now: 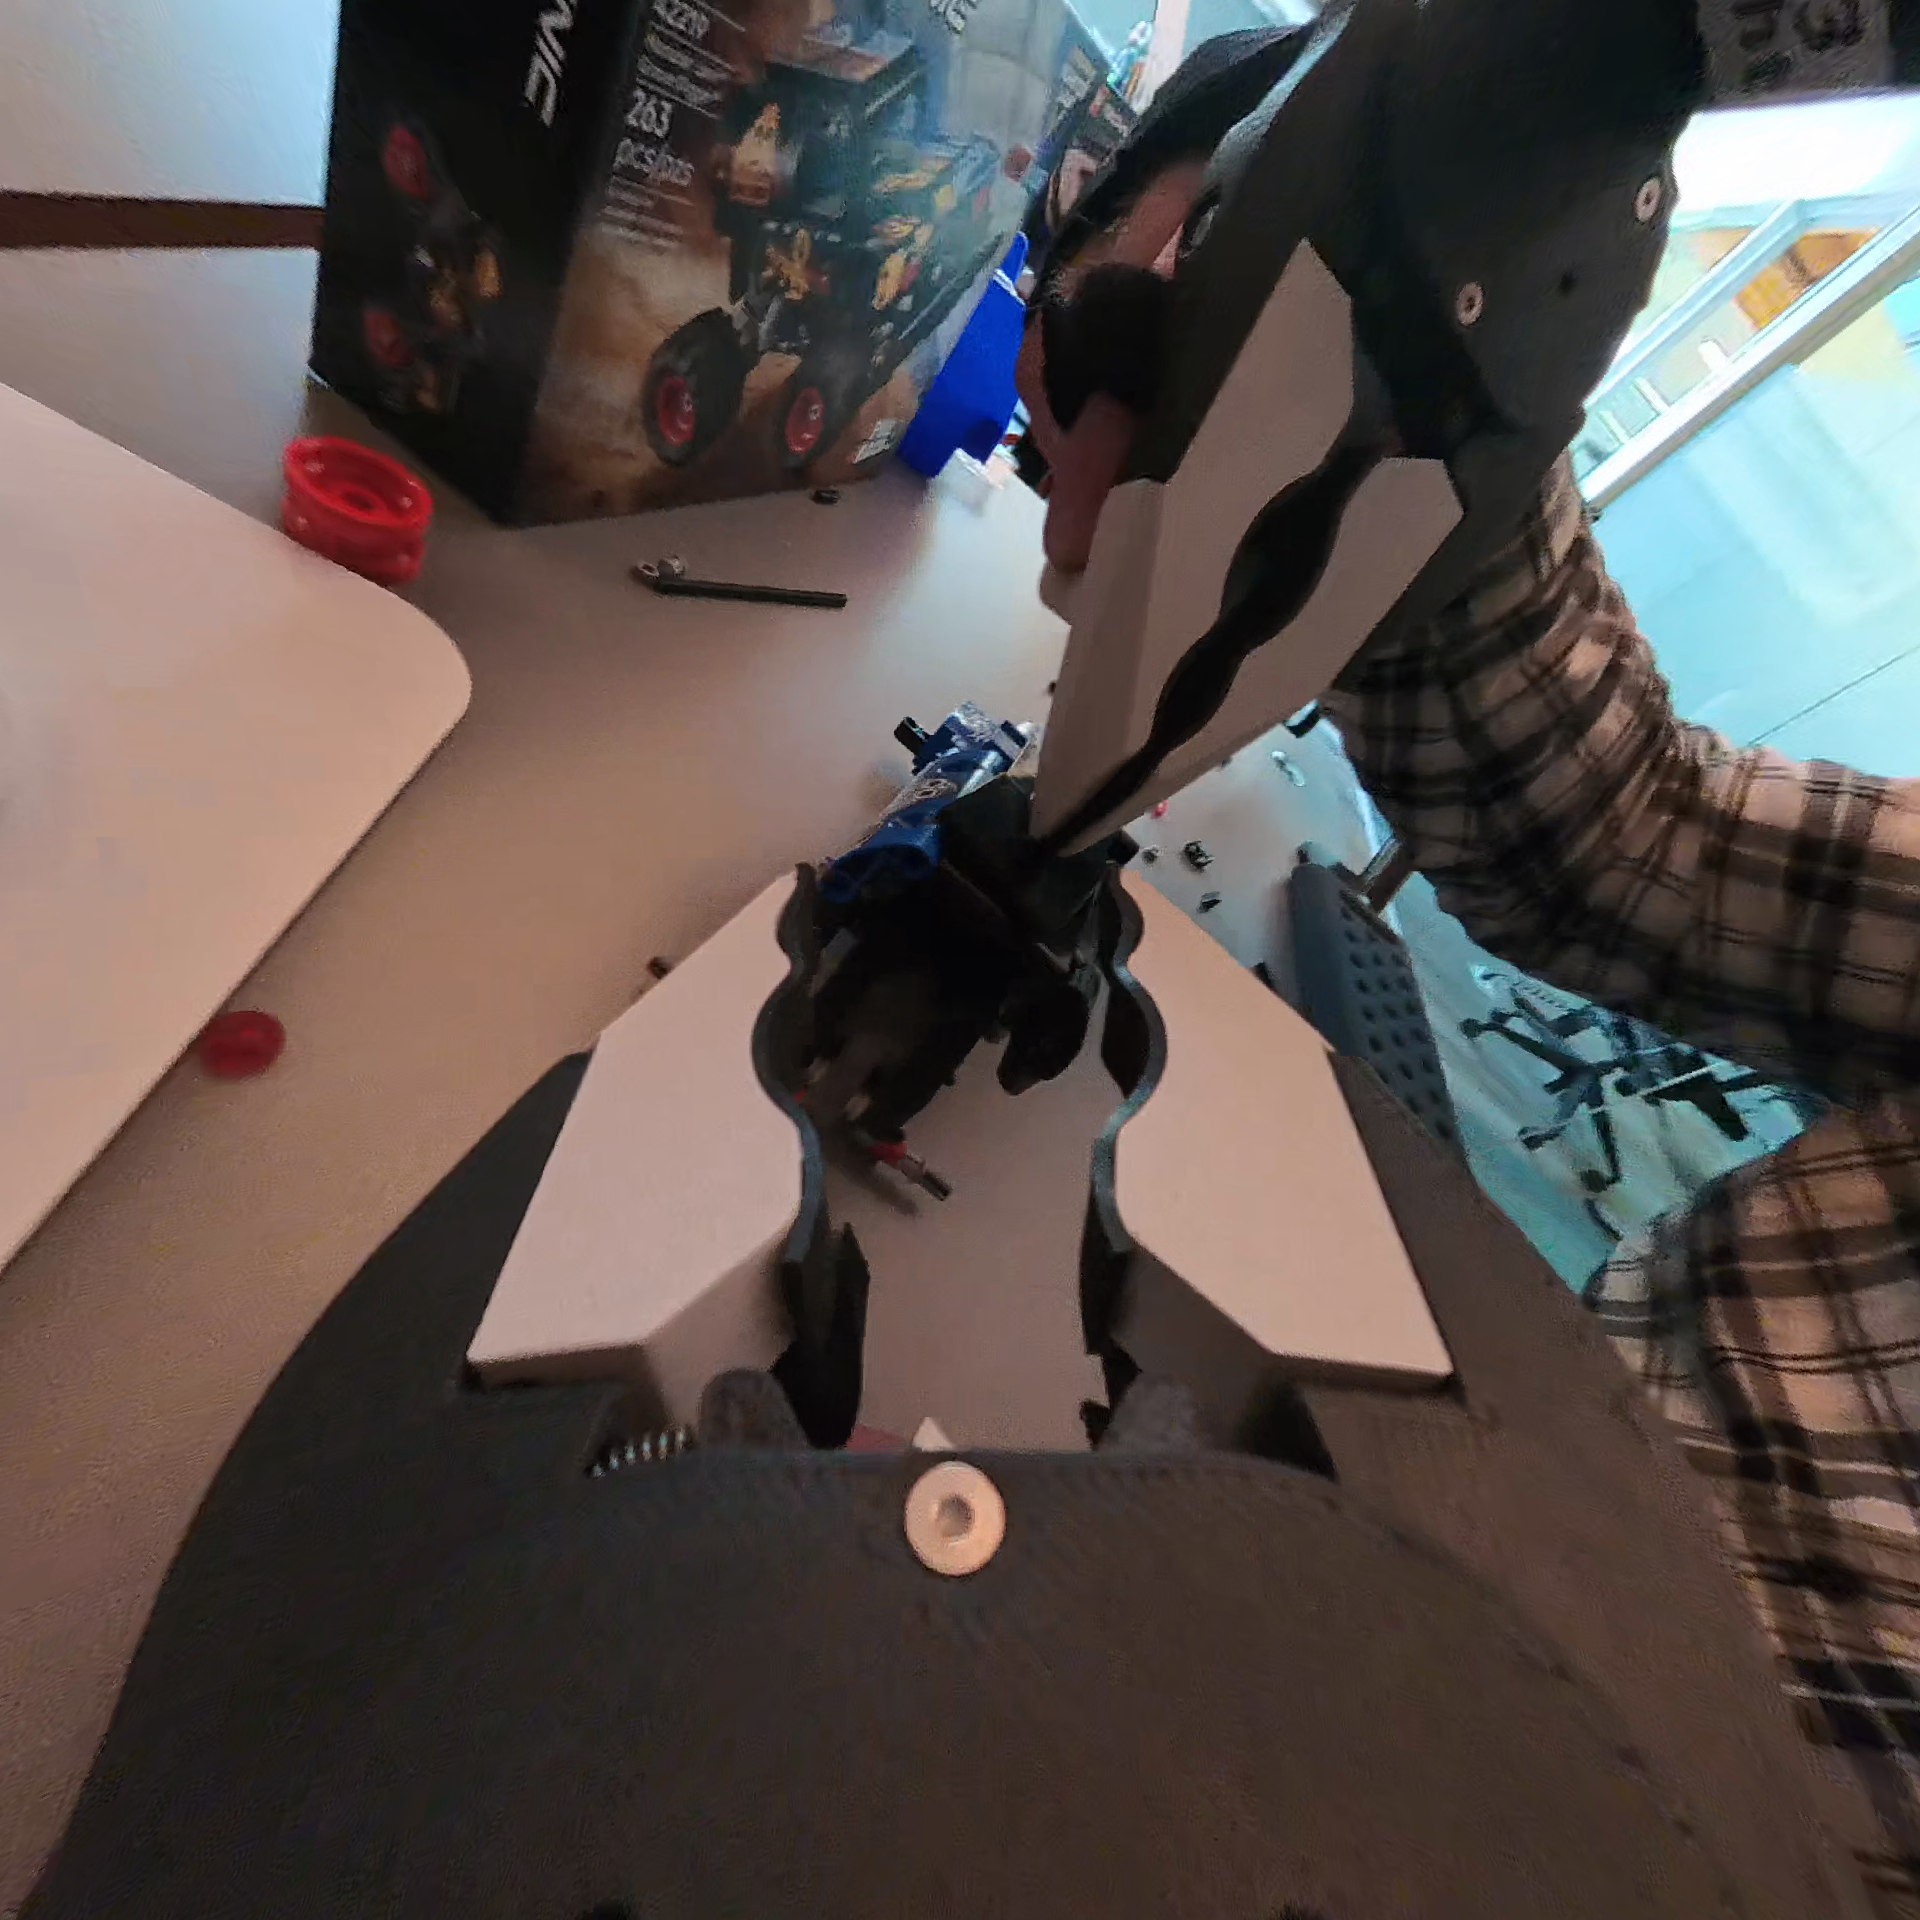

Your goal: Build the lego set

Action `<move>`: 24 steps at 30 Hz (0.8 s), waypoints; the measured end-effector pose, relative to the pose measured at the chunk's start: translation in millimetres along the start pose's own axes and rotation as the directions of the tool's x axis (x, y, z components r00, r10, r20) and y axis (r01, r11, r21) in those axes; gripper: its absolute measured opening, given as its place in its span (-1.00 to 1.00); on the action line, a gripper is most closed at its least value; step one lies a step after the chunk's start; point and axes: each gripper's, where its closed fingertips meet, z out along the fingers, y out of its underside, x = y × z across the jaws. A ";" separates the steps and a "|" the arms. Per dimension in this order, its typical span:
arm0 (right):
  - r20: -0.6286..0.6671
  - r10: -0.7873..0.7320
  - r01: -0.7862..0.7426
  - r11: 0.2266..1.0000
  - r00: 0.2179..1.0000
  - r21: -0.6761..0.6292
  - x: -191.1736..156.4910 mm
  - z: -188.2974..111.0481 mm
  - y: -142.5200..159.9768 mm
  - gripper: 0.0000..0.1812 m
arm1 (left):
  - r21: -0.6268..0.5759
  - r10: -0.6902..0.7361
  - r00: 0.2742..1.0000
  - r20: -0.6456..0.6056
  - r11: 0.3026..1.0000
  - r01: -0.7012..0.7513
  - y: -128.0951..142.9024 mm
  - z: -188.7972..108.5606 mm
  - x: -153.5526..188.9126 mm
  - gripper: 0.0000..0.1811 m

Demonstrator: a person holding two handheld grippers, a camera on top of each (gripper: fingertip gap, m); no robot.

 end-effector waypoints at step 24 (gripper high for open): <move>-0.190 0.076 -0.075 0.997 0.979 0.008 7.7 -2.4 6.6 -1.00 | -0.019 -0.049 0.995 0.092 0.999 0.051 4.4 1.9 -10.4 -0.36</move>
